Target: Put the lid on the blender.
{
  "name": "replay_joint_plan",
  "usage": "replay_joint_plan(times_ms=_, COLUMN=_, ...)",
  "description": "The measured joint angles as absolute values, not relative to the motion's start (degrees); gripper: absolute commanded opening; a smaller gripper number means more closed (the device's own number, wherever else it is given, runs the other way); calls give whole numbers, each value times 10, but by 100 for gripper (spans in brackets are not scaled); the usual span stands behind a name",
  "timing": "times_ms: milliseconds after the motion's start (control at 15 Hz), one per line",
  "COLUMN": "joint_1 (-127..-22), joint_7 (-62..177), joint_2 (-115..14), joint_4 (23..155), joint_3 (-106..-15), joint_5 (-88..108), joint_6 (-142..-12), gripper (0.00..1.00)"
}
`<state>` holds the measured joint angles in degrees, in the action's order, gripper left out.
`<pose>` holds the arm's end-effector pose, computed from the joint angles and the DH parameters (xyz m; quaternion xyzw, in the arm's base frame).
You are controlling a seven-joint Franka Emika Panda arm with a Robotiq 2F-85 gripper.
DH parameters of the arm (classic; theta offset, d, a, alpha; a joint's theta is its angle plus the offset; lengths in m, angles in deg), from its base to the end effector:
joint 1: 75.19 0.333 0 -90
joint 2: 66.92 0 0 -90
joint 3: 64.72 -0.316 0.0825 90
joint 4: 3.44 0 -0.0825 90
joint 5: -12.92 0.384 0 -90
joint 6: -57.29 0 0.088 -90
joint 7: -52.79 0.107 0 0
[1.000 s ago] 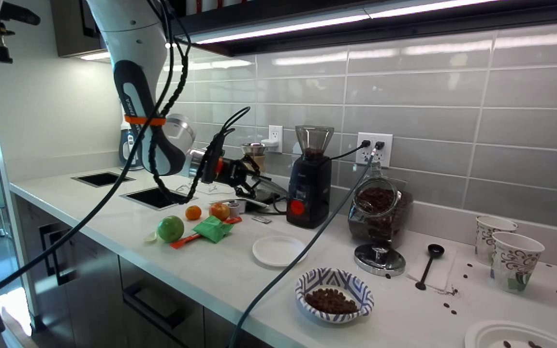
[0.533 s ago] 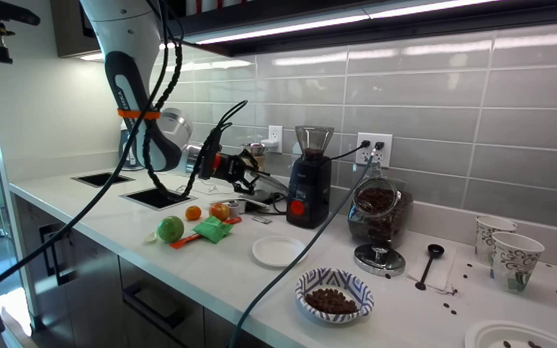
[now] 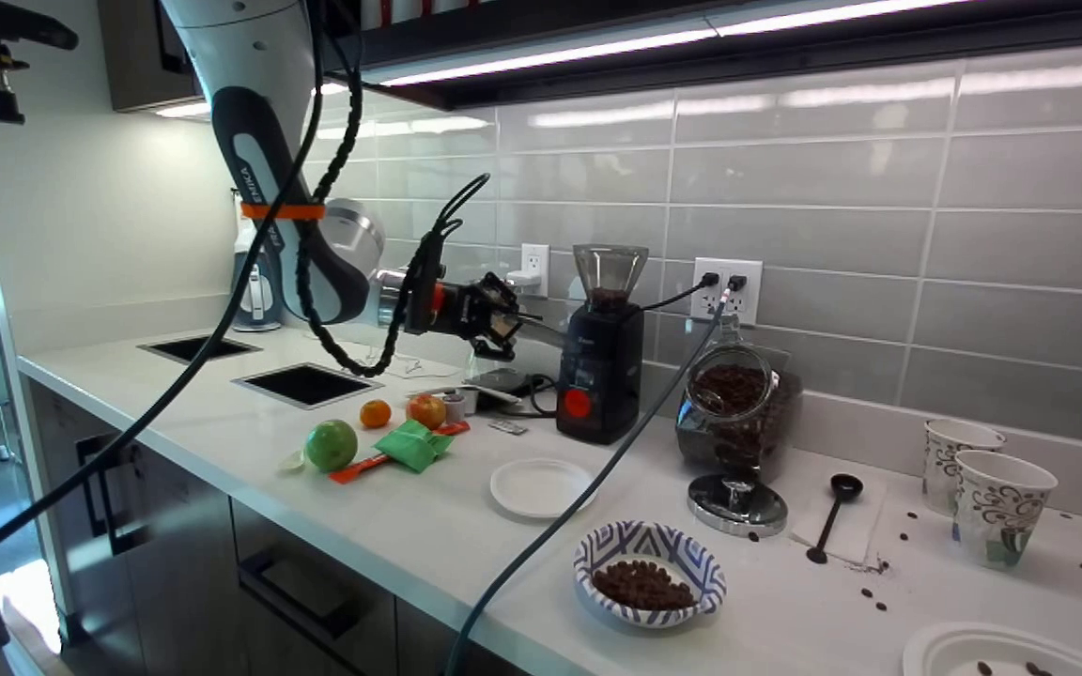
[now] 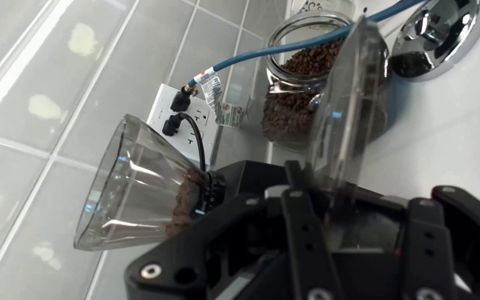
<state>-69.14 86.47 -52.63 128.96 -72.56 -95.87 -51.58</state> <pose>0.5232 0.0588 0.2565 0.6402 0.3952 0.0898 0.6526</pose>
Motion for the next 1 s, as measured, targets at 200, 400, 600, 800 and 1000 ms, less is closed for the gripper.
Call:
replay_joint_plan(times_ms=200, joint_1=-701, joint_7=857, joint_2=-552, joint_4=1293, joint_3=-721, joint_5=-986, joint_6=-517, gripper=1)
replay_joint_plan(times_ms=400, joint_1=-706, joint_7=853, joint_2=-583, joint_4=1299, joint_3=-718, joint_5=-1017, joint_6=-525, gripper=1)
replay_joint_plan(times_ms=600, joint_1=-713, joint_7=853, joint_2=-619, joint_4=1309, joint_3=-713, joint_5=-1044, joint_6=-562, gripper=1)
replay_joint_plan(times_ms=800, joint_1=-718, joint_7=853, joint_2=-656, joint_4=1320, joint_3=-705, joint_5=-1062, joint_6=-588, gripper=1)
replay_joint_plan(times_ms=1000, joint_1=-718, joint_7=850, joint_2=-688, joint_4=1331, joint_3=-700, joint_5=-1075, joint_6=-597, gripper=1)
